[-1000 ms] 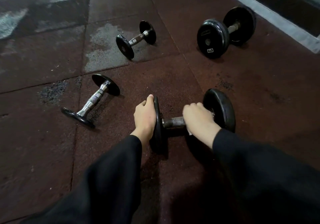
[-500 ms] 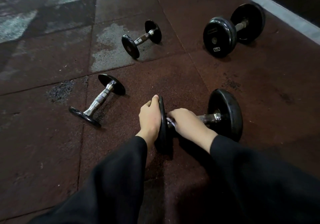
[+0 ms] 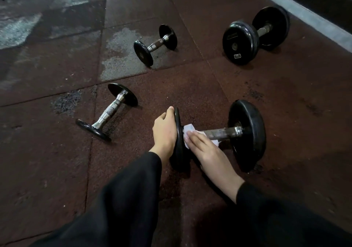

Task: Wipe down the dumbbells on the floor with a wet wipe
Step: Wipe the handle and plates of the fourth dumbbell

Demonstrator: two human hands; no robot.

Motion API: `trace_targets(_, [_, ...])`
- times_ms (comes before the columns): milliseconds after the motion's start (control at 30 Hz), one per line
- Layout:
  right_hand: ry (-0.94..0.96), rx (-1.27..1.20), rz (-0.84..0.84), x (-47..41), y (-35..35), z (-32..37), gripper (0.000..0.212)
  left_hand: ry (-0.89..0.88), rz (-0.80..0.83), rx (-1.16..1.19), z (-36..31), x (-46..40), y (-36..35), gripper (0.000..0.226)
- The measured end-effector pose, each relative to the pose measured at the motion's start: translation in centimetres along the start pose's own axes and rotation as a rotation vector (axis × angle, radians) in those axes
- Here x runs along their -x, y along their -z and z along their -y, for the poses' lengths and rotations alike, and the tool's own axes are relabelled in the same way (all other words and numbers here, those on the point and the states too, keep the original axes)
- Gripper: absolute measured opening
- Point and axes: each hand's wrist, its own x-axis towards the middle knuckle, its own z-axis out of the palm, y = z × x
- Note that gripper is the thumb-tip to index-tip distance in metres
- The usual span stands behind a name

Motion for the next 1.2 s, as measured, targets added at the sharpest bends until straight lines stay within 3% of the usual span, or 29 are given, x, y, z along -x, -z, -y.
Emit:
trace_targets(300, [0.128,0.129,0.012,1.9,-1.0,-1.5,0.038,0.02,0.01,0.014,0.2,0.2,-0.1,0.042])
trace_targets(533, [-0.093,0.003,-0.106,2.4,0.0,-1.9,0.053,0.021,0.01,0.001,0.2,0.0,0.0,0.052])
trace_targets(633, [-0.194,-0.123,-0.123,-0.4,0.5,-1.0,0.043,0.016,-0.001,-0.005,0.0,0.0,0.0,0.042])
trace_targets(800, [-0.176,-0.208,0.142,-3.4,0.9,-0.9,0.029,0.013,-0.008,-0.003,-0.2,0.2,-0.1,0.036])
trace_targets(900, [-0.168,-0.08,0.104,-2.8,1.8,-1.2,0.034,0.025,-0.006,-0.007,-0.2,0.2,0.0,0.045])
trace_targets(1000, [-0.33,0.065,0.187,-3.1,3.0,-2.3,0.035,0.021,0.0,-0.015,0.0,0.3,0.1,0.048])
trace_targets(1100, [-0.388,0.041,0.228,-3.9,2.9,-2.6,0.027,0.022,0.0,-0.014,0.0,0.3,0.1,0.048])
trace_targets(1200, [-0.311,-0.079,0.212,-3.7,1.9,-1.0,0.027,0.032,-0.006,-0.019,-0.2,0.2,0.0,0.05])
